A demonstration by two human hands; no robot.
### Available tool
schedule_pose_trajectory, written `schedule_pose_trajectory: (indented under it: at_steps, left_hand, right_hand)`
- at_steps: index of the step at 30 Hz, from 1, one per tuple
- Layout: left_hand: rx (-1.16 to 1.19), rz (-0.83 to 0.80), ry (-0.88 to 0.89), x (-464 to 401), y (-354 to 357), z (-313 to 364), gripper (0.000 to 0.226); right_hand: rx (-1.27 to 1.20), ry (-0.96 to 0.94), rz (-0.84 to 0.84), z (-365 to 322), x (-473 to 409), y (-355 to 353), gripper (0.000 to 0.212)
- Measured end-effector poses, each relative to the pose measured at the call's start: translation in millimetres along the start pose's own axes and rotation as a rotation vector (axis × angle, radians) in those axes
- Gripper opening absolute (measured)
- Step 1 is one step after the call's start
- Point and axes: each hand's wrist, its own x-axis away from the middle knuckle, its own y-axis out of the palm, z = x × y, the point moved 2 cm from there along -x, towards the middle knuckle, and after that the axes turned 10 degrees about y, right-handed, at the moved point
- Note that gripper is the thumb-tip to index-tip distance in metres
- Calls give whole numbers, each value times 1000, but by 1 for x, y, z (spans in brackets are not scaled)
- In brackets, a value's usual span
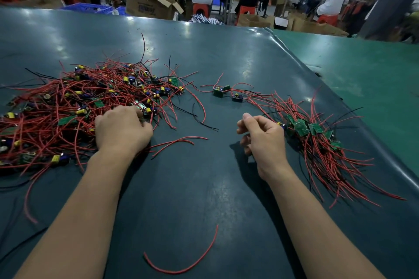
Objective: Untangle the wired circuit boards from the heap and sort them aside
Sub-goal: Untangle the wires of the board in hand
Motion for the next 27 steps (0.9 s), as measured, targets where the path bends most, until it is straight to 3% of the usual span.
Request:
schedule_pose_trajectory:
  at_steps: [4,8,11,13,16,19,23,25,27]
  left_hand:
    - [113,-21,41,2,-3,-4,34]
    - [360,347,100,7,-13,4,29]
    - [490,629,351,16,-24,26,25]
    - [522,729,567,27,-25,46,25]
    - [608,679,843,42,-17,77,24]
    - [656,516,1017,46,-7,96,21]
    - [724,493,987,43,0,98,27]
    - [822,540,816,43,3,95,22]
    - [992,464,562,41,8,92,14]
  right_hand:
    - [3,6,-5,0,-1,2,28]
    - [22,4,2,-2,0,4,29]
    - [15,9,-58,-4,3,4,28]
    - [-53,58,-211,-4,7,10,27]
    - [-210,178,-457,-4,13,21,37]
    - [-314,130,-498,-5,13,20,27]
    - [-298,60,-375,-6,8,15,17]
    - [-290,76,-335,-7,6,15,12]
    - [-249,91,-324,-8,6,15,10]
